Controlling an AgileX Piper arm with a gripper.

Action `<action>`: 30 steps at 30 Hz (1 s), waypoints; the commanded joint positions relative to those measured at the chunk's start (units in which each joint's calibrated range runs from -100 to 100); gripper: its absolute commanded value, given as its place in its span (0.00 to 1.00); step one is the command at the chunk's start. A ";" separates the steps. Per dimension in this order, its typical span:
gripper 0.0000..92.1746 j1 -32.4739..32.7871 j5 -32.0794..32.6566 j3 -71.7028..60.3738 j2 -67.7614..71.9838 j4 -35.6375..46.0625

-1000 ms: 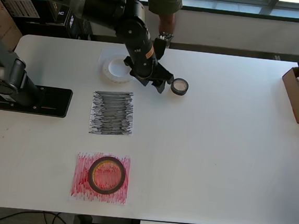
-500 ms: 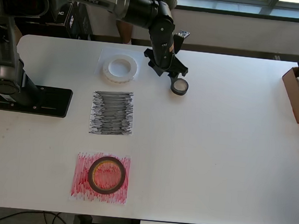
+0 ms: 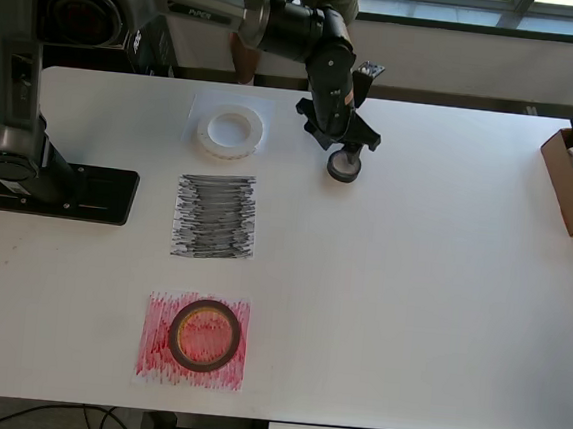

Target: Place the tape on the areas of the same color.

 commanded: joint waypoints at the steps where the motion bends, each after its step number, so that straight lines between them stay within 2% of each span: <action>1: 0.71 -0.36 -0.09 0.65 1.27 -0.06; 30: 0.71 1.06 -0.50 -2.71 5.39 -0.40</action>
